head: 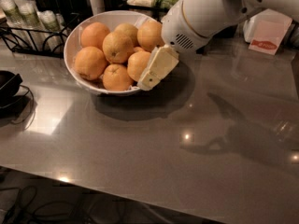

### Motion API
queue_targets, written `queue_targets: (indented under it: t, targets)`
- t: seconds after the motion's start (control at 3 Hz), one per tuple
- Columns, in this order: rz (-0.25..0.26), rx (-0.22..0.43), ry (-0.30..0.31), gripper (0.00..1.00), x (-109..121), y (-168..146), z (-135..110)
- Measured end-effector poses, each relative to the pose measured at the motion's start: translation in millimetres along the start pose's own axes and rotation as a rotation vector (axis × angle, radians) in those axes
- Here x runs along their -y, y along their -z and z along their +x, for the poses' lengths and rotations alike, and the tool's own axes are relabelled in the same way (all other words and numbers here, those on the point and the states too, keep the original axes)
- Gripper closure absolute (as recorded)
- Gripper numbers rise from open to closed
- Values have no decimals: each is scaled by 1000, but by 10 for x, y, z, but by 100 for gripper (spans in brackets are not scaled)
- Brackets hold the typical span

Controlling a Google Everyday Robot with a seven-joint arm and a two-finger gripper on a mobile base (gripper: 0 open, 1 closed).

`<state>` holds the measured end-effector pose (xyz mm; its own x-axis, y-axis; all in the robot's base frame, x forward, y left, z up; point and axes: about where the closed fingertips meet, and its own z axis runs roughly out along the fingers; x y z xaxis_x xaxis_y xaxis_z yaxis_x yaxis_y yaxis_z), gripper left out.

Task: Pick orange from white bowl

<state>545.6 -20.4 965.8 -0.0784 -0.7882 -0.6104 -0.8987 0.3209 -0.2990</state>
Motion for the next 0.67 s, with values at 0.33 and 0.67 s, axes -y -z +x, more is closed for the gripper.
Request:
queue_targets:
  t: [0.33, 0.67]
  targets:
    - [10, 16, -27, 0, 2, -98, -3]
    - [27, 22, -42, 16, 19, -162, 19]
